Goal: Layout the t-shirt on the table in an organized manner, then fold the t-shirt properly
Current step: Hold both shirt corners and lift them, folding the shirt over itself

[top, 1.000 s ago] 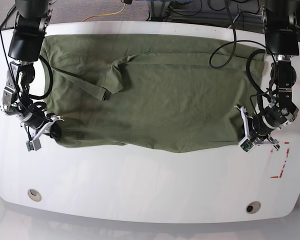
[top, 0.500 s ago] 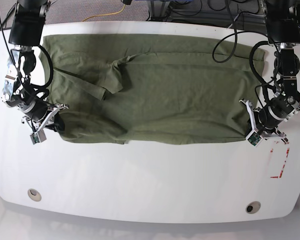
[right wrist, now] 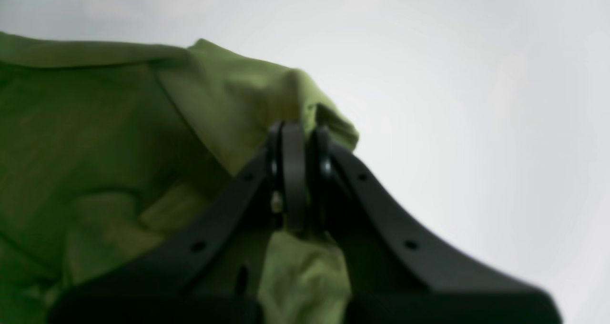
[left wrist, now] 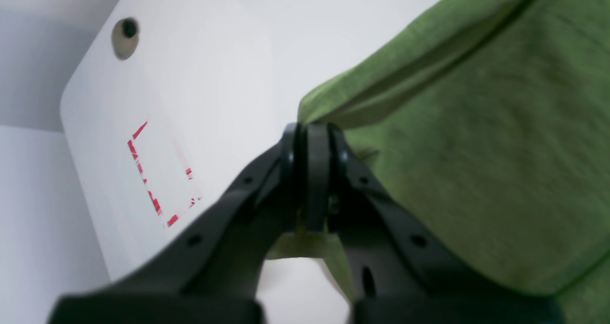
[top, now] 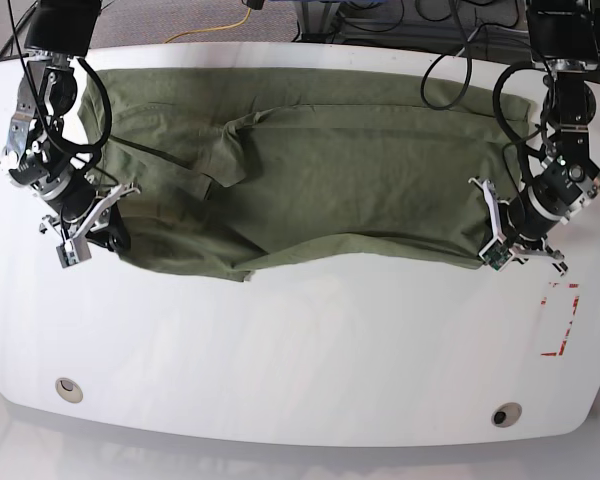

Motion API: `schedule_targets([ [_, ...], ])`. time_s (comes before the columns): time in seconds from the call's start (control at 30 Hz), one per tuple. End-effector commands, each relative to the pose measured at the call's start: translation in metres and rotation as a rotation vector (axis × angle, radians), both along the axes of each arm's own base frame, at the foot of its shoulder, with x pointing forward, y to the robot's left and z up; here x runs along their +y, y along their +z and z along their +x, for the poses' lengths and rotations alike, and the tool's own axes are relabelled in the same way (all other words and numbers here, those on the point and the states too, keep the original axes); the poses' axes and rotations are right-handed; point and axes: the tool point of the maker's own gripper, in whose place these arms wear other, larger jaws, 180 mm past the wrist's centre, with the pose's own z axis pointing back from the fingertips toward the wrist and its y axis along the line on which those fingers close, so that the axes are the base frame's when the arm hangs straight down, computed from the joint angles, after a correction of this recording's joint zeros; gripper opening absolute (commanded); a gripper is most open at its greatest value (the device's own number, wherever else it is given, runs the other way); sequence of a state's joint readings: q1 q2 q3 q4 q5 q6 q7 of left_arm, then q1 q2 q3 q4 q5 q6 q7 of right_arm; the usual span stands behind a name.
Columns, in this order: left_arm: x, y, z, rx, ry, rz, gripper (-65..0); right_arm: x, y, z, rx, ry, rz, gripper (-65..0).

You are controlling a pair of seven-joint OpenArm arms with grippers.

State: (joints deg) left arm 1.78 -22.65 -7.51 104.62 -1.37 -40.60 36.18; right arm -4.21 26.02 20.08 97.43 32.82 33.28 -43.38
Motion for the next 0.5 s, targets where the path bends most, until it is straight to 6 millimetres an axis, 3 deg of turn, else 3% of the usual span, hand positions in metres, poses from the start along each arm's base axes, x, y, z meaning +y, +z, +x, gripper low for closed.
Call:
schedule_targets([
  [0.0,0.002,0.018,0.004,-0.061,0.007,-0.012,-65.0,-0.001,0.020,0.000,-0.063,0.013,-0.015,-64.7],
  [0.47,0.032,0.025,-0.009,-0.095,0.142,-0.052,-65.0,0.001,0.029,-0.037,-0.081,0.000,-0.046,-64.7],
])
